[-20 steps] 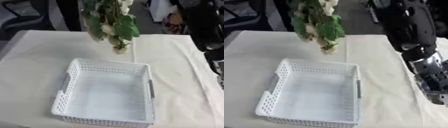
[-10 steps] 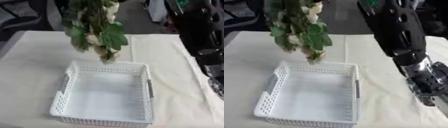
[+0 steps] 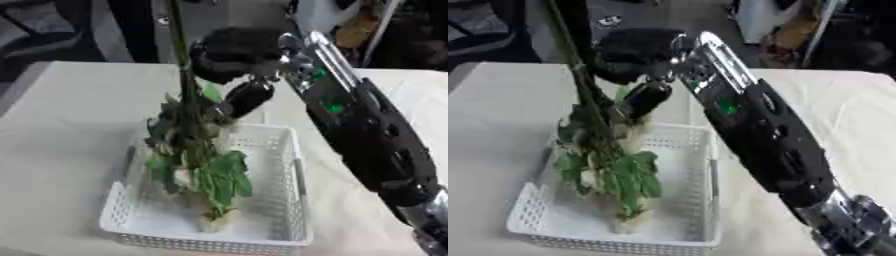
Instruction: Pick up objects on the table and place them in the box.
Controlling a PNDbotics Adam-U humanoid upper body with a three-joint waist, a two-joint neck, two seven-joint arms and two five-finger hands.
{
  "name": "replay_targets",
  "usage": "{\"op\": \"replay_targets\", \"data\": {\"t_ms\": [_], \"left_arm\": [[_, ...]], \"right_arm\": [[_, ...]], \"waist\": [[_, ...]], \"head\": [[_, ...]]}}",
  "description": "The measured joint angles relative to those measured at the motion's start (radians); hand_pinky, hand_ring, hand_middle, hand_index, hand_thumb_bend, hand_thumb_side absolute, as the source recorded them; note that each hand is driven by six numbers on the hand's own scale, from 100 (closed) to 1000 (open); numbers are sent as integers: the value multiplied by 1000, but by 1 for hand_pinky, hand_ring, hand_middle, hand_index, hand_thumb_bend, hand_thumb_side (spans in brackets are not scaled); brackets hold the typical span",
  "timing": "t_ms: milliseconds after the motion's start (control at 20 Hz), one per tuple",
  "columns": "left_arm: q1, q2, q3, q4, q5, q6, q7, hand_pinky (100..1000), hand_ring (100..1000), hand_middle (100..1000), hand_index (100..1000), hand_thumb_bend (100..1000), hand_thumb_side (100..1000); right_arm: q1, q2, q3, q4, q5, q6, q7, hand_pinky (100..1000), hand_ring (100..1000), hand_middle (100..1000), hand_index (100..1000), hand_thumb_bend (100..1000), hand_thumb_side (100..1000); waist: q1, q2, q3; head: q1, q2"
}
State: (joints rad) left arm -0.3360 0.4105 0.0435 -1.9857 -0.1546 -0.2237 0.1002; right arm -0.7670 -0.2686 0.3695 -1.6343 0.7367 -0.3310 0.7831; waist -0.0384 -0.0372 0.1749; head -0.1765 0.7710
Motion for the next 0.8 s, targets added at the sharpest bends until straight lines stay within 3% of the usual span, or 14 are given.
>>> {"op": "replay_targets", "data": {"t_ms": [50,100,150,200,300,400,600,800], "left_arm": [[0,0,0,0,0,0,0,574,682,617,828,100,749],[0,0,0,0,0,0,0,575,683,616,829,100,749],[0,0,0,0,0,0,0,575,683,616,829,100,749],[0,0,0,0,0,0,0,575,684,617,829,100,749],[0,0,0,0,0,0,0,575,685,617,829,100,749],[0,0,0,0,0,1,-1,575,685,615,829,100,749],[0,0,0,0,0,1,-2,575,684,615,829,100,749],[0,0,0,0,0,1,-2,575,685,615,829,100,749]], "right_arm": [[10,8,9,10,6,1,1,100,259,225,333,100,245],[17,15,18,26,12,1,1,632,699,668,743,100,293],[24,24,27,46,19,-2,-2,693,742,718,774,100,362],[31,33,34,69,26,-7,-7,954,936,930,969,100,729],[48,50,43,121,40,-21,-21,1000,1000,1000,1000,100,869],[59,59,47,163,49,-37,-37,1000,1000,1000,1000,100,918],[67,58,40,196,48,-65,-65,1000,1000,1000,1000,100,938],[74,35,14,179,-3,-82,-82,1000,992,973,985,100,839]], "waist": [[2,1,0],[3,2,0],[3,2,0],[3,4,0],[4,7,-1],[4,8,-4],[5,8,-5],[5,7,-7]], "head": [[0,0],[0,0],[-1,0],[-1,0],[-1,0],[-1,0],[-1,0],[0,0]]}}
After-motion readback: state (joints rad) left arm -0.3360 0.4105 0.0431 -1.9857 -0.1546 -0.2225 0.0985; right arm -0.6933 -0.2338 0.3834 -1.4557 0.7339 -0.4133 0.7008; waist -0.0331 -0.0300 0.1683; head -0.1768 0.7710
